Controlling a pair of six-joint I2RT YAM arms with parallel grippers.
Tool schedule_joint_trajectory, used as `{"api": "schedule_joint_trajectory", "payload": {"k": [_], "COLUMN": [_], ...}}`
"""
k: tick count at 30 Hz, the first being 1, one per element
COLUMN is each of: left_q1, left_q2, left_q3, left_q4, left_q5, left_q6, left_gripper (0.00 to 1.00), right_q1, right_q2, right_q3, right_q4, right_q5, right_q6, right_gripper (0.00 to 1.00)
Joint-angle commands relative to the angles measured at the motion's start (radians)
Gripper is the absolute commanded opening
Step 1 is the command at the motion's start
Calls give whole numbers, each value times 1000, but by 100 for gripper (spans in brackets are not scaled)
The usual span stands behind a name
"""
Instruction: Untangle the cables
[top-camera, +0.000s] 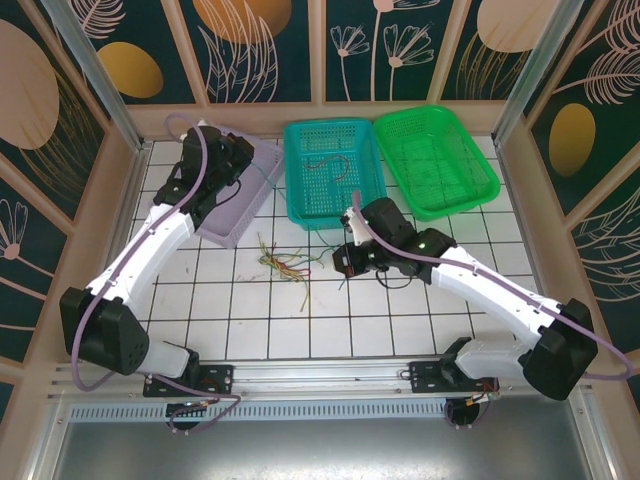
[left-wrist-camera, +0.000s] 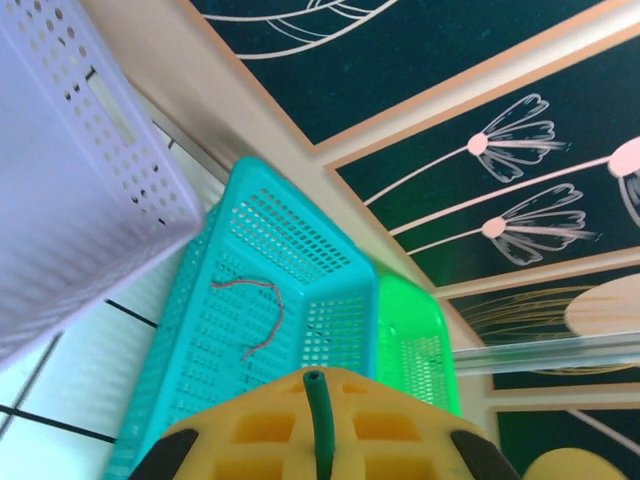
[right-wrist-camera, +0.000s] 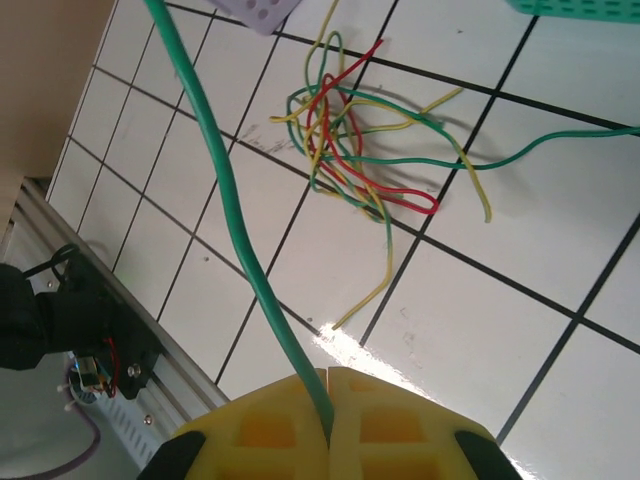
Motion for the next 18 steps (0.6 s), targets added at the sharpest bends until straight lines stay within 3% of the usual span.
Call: {"api": "schedule_joint_trajectory", "payload": {"k": [1, 10, 18], "left_q1": [34, 33, 34], "left_q2": [15, 41, 75], "left_q3": [84, 114, 147], "left_q4": [80, 145, 190], "left_q5": [-79, -35, 21], "left_q6": [142, 243, 253], "left_gripper": [0, 0, 0], "right_q1": [23, 36, 61], "right_q2": [4, -3, 14], "right_q3": [-14, -27, -25], "right_q4": [-116, -91, -79], "right_q5": [-56, -165, -208], "right_q6": [-41, -45, -48], "right_gripper": [0, 0, 0]}}
